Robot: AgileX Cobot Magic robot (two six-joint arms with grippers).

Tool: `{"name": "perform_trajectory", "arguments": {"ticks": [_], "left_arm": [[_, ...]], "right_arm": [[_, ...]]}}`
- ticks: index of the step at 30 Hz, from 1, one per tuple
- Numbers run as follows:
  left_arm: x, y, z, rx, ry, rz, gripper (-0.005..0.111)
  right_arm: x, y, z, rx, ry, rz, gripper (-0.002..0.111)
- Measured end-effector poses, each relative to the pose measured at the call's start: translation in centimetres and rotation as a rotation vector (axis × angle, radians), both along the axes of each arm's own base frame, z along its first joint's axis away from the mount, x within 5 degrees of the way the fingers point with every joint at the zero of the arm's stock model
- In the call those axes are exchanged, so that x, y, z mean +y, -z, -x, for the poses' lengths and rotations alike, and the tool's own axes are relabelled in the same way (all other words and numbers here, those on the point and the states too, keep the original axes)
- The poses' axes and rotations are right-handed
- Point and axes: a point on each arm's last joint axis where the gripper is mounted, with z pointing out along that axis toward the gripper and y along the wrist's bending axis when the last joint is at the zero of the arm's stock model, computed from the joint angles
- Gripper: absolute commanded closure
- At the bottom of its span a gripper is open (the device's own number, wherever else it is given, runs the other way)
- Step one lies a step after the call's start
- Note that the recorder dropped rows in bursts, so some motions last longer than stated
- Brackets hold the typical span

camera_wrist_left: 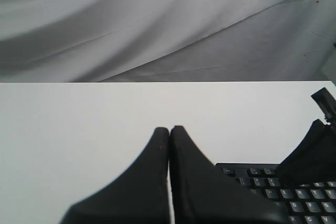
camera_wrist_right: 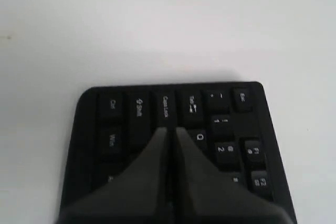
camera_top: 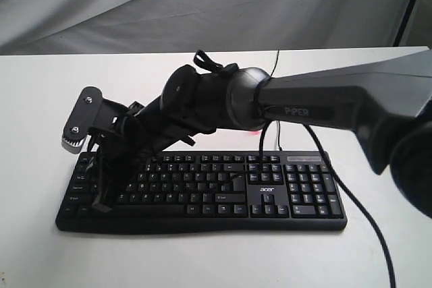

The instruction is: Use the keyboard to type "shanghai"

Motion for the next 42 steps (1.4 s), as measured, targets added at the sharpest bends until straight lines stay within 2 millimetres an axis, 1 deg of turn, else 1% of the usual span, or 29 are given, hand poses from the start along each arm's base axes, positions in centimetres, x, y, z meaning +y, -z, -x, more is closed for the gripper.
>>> {"name": "perform_trajectory", "arguments": {"ticks": [5,11,15,24,35,42], "left_arm": [[0.0,0.0,0.0,0.000,0.000,0.000,0.106],[0.0,0.0,0.0,0.000,0.000,0.000,0.106],[0.0,0.0,0.0,0.000,0.000,0.000,0.106],[0.0,0.0,0.0,0.000,0.000,0.000,0.106],[0.0,0.0,0.0,0.000,0.000,0.000,0.106],[0.0,0.0,0.0,0.000,0.000,0.000,0.106]], "right_arm": [[1.1,0.5,-0.9,0.025,-0.023,-0.027,0.108],[1.8,1.3,-1.9,0.029,-0.027,-0.040,0.108],[1.8,2.0,-1.9,0.049,-0.024,-0.036,0.108],[1.8,2.1,-1.9,0.048,-0.032,-0.024,0.108],[1.7,3.0,-1.9,0.054,-0.045,0.003,0.108],[1.7,3.0,-1.9,0.050,-0.050,0.011,0.108]]}}
